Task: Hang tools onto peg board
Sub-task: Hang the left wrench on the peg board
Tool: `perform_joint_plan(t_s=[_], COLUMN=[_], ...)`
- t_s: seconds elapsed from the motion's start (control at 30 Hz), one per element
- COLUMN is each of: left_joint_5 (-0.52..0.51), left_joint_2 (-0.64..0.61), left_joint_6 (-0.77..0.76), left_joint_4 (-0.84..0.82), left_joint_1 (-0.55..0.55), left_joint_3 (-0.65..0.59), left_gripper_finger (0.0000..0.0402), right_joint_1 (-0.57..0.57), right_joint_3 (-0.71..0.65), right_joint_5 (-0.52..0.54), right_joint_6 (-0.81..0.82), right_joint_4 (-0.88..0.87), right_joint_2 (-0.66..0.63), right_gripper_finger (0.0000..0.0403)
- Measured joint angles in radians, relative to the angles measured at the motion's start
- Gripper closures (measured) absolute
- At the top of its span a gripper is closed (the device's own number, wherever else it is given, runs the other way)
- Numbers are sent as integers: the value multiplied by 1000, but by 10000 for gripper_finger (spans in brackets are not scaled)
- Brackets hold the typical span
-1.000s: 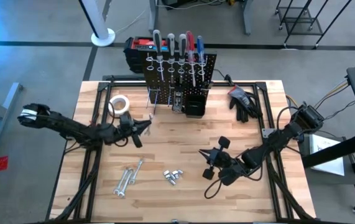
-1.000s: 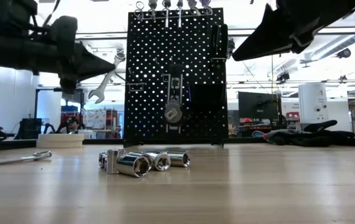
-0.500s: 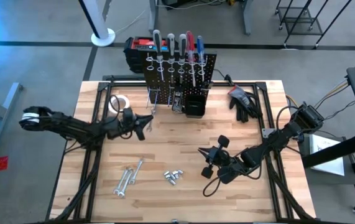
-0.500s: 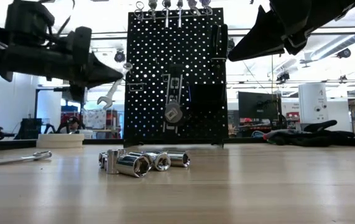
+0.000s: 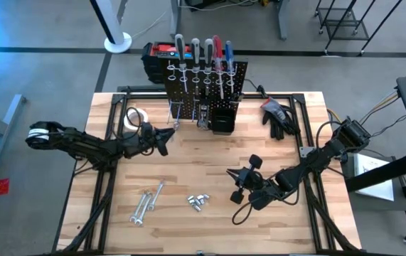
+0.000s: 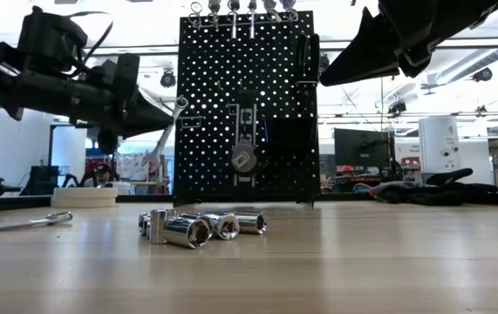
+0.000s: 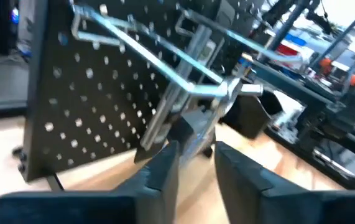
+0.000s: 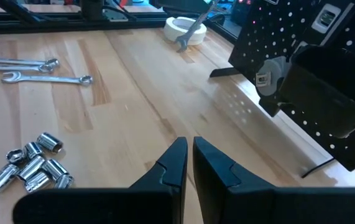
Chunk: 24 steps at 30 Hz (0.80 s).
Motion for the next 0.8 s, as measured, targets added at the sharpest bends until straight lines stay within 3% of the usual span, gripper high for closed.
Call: perform_joint_plan(t_s=[0.17,0.33,0.43,0.8], left_joint_5=[-29,22,72,61], left_joint_2=[3,-4,-5,-12], left_joint_6=[42,33,-14,-235], left_joint_4=[-30,-211,-359,-760], left_joint_1=[0,-5,-31,-268], left_joint_3=[44,112,148,233], left_gripper_finger=[263,221,215,217], right_joint_1=[0,1,5,5], right_joint_3=[0,1,1,1], right_joint_5=[-2,-8,-24,-31], right_joint_6=[10,13,25,55], right_joint_4=[1,3,3,2], right_joint_2=[0,-2,-5,-6], right_gripper_finger=[385,385,385,385])
